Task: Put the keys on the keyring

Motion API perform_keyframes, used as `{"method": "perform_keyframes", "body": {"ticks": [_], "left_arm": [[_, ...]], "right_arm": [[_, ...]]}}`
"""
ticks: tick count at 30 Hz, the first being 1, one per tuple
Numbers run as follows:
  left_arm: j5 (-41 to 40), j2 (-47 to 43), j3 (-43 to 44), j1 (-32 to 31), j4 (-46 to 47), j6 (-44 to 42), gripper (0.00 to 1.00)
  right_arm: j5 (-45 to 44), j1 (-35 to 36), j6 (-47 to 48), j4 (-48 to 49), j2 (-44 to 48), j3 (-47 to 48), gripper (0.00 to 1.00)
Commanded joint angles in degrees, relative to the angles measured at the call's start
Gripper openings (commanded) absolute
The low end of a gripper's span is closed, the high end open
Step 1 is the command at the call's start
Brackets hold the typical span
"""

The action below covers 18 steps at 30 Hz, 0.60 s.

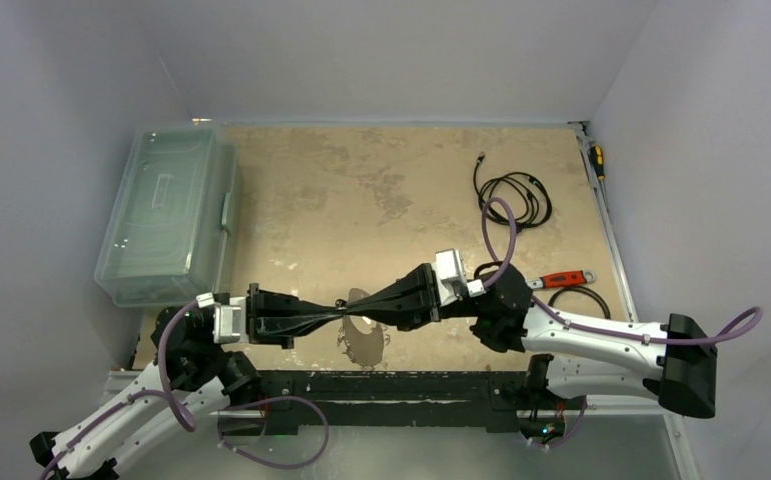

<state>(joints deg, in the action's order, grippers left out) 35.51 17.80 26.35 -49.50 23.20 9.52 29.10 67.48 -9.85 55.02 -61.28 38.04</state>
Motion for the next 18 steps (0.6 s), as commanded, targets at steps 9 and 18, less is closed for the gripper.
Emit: {"method": "perform_keyframes", "body": {"ticks": [9,18], "left_arm": [[-10.9,-1.6,4.1,0.5,-10.3,-4.4,0.82],[-15.3,-3.0,7.0,0.5,-19.0,-9.3,0.79]], "right_arm": [[-7.8,0.3,8.5,-27.5,3.8,12.4,0.00],[-19.4,0.3,12.5,-56.8,2.5,24.5,0.00]]}}
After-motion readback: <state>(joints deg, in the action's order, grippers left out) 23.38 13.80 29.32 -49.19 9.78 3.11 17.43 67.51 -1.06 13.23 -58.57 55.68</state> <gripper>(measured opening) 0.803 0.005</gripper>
